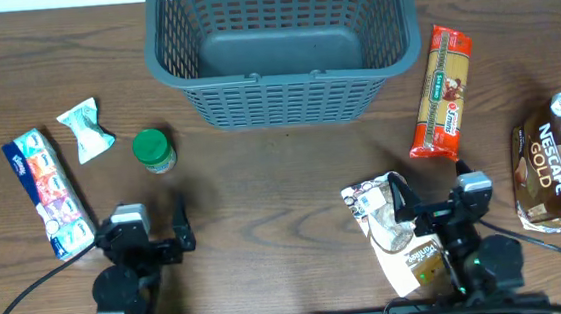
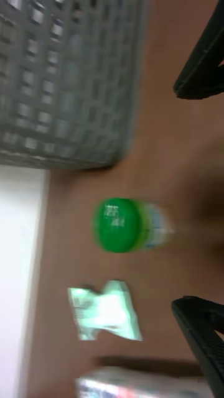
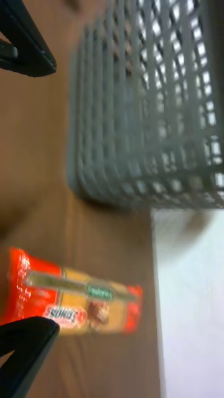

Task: Pack container
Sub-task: 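Move the right gripper to the white bread bag and grasp it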

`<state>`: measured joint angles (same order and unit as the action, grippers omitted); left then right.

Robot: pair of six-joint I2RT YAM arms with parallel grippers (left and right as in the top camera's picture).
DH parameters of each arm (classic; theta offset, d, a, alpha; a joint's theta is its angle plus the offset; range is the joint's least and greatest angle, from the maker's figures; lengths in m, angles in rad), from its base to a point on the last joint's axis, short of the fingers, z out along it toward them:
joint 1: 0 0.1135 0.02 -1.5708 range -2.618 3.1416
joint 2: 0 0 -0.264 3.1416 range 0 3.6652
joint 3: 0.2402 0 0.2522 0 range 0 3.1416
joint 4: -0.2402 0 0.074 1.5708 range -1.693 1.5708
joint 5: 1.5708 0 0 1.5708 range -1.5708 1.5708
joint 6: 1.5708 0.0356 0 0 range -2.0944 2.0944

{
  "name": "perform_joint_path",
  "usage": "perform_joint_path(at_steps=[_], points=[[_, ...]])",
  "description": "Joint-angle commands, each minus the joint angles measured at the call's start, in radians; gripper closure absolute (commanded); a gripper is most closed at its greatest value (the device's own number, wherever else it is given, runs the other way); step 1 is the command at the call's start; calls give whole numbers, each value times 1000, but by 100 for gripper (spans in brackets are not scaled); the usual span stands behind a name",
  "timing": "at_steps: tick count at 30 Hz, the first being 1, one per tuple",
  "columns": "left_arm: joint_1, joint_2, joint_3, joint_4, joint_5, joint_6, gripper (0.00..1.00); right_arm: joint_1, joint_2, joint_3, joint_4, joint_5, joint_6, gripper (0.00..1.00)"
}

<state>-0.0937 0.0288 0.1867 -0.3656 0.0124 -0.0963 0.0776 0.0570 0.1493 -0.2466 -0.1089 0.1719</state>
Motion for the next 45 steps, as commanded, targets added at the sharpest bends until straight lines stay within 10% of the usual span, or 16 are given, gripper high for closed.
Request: perform_joint_path(at_steps=[1,13,21,45], points=[[-3,52,188,-122,-45,-97,2,12,90,239,-129,-84,101,1],[-3,444,623,-477,95,-104,2,12,758,1153,-1112,-143,29,1],[-3,528,785,-584,138,-104,2,12,994,1466,-1456,-173,-54,7],[-3,529,794,-628,133,-107,2,209,1189,1321,-1219,91,15,1]])
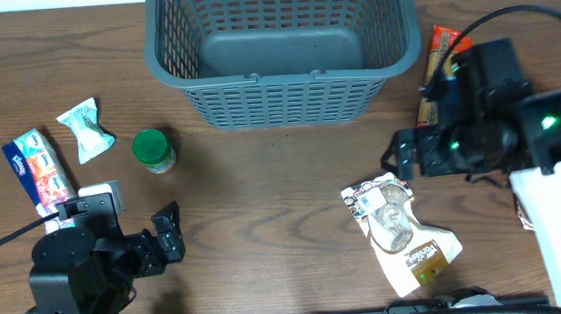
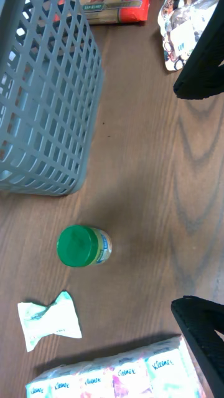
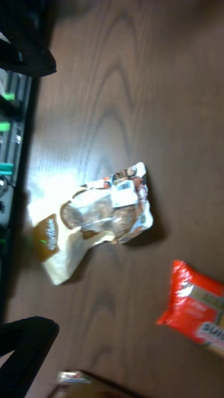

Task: Pack container
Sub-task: 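Move the right gripper to the white bread bag and grasp it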

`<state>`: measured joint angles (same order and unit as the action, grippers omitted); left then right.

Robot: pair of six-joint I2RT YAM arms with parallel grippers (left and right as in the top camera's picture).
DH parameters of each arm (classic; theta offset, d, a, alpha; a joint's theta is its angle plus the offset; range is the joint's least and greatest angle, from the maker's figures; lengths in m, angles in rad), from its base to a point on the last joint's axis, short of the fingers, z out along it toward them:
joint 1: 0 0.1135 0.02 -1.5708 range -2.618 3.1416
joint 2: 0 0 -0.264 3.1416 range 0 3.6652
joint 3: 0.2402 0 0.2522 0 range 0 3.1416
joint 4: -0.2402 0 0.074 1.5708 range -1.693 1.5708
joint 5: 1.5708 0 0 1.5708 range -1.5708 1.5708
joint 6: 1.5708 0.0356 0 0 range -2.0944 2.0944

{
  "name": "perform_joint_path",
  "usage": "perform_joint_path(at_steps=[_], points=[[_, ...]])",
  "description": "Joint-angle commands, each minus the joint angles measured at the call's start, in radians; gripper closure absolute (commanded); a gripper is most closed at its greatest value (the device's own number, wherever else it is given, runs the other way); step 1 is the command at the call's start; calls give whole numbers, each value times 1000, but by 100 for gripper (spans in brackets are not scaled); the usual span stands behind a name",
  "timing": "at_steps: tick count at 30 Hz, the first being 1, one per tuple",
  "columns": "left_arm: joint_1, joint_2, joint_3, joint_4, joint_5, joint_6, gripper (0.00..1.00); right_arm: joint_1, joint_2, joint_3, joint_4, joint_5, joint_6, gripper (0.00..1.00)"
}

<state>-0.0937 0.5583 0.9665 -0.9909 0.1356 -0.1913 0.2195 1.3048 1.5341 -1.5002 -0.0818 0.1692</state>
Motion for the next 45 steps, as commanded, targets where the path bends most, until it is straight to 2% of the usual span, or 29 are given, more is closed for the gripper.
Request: perform_joint_path(at_steps=[1,10,13,17,26,37,45], points=[[-3,-1,14,-2,10,-12,2,87,-72,-92,63,67,17,1],[-3,-1,14,13,9,-12,1,293,-222,-504,403,161,64,1],[-3,-1,14,12,9,-12,2,321,-248,-637,501,207,123,1],[-3,-1,14,12,9,-12,1,324,-253,-758,551,277,183,1],[-3,-1,14,12,9,-12,2,322,-252,-865,625,340,217,1],[-3,-1,14,12,10,-12,1,320,-248,-1061,842,280,223,1],[-3,-1,14,12,10,-12,1,206,-205,-1070,878,222,176,1]])
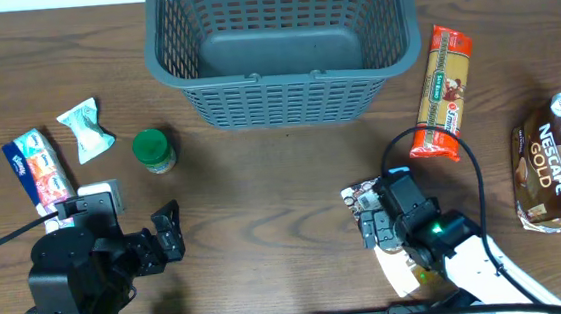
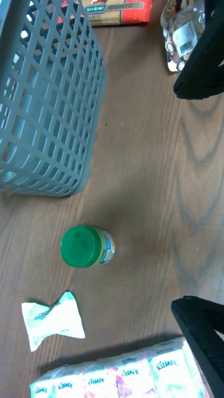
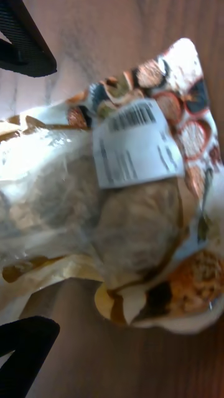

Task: Pack container
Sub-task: 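Move the right gripper to the white bread bag and grasp it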

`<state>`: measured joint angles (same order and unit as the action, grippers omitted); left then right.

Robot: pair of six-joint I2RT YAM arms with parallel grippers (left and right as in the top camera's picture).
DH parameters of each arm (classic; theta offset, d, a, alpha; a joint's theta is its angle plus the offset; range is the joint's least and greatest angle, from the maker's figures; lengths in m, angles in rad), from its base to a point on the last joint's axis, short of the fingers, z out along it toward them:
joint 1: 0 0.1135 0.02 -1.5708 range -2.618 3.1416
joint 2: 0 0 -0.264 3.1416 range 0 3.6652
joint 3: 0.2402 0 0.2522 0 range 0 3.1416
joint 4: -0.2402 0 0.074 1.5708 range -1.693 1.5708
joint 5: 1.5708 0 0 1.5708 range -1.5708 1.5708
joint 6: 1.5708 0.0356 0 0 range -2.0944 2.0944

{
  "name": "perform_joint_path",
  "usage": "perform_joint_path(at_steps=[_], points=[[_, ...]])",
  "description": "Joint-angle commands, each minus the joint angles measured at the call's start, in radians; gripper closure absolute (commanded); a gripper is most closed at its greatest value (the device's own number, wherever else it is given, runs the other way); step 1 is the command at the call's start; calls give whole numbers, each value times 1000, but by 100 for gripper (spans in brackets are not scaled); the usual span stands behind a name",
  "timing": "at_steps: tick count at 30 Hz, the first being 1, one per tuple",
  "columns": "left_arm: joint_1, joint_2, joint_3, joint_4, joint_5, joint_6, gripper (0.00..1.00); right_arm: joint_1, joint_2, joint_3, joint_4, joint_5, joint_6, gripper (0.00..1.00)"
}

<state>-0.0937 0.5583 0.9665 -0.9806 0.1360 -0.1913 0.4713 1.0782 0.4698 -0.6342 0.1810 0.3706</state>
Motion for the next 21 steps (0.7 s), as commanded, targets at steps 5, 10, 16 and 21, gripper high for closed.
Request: perform_joint_path(at_steps=[5,10,16,21], points=[[-3,-1,14,2,9,-12,1,-148,99,-10,37,-76,-52,1],[-3,-1,14,2,9,-12,2,-190,174,-10,83,-111,-100,1],[-3,-1,14,4,9,-12,2,-191,209,-10,116,-149,-142,25],[-3,-1,14,17,9,-13,1,-191,209,-9,127,-156,-141,69]])
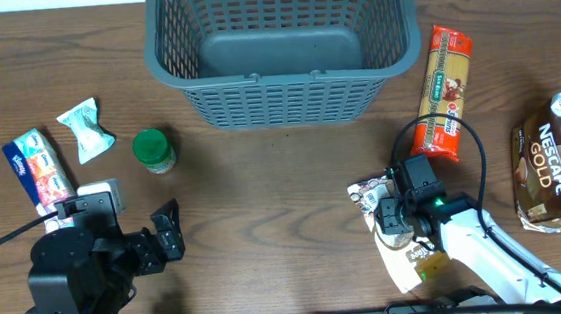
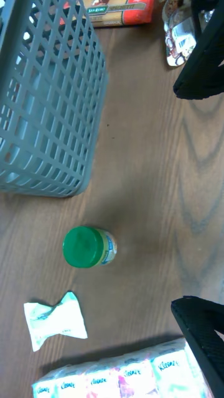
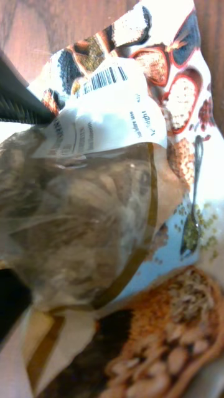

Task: Pack container
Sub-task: 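Move the right gripper to the white bread bag and grasp it, then lift the bread bag with the right gripper and carry it over the basket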

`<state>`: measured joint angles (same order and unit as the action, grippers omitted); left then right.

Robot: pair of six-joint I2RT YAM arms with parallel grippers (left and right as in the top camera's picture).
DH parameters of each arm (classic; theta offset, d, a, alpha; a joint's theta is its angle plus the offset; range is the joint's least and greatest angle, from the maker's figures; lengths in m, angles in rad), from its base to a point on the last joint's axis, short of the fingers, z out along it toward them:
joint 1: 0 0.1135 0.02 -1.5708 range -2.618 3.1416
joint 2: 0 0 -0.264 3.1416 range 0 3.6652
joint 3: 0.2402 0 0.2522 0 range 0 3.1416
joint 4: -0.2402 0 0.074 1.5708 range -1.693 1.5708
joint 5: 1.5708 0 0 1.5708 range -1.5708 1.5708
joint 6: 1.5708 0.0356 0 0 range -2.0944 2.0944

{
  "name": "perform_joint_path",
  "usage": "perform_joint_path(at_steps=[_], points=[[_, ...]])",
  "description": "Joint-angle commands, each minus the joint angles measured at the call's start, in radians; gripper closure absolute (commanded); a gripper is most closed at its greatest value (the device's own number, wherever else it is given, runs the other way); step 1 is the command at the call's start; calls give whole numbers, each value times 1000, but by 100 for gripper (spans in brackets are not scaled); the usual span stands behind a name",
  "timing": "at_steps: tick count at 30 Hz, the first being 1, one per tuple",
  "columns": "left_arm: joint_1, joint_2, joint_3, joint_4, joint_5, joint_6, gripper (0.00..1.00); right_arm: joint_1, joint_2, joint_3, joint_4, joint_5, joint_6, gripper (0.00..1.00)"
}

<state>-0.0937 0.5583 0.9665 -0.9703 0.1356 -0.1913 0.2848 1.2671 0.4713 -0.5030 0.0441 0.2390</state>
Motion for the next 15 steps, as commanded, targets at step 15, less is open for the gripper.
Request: perform_joint_path(at_steps=[15], points=[[-3,-1,14,10,10,-12,1,-5,19,158,-75,-112,58,99]])
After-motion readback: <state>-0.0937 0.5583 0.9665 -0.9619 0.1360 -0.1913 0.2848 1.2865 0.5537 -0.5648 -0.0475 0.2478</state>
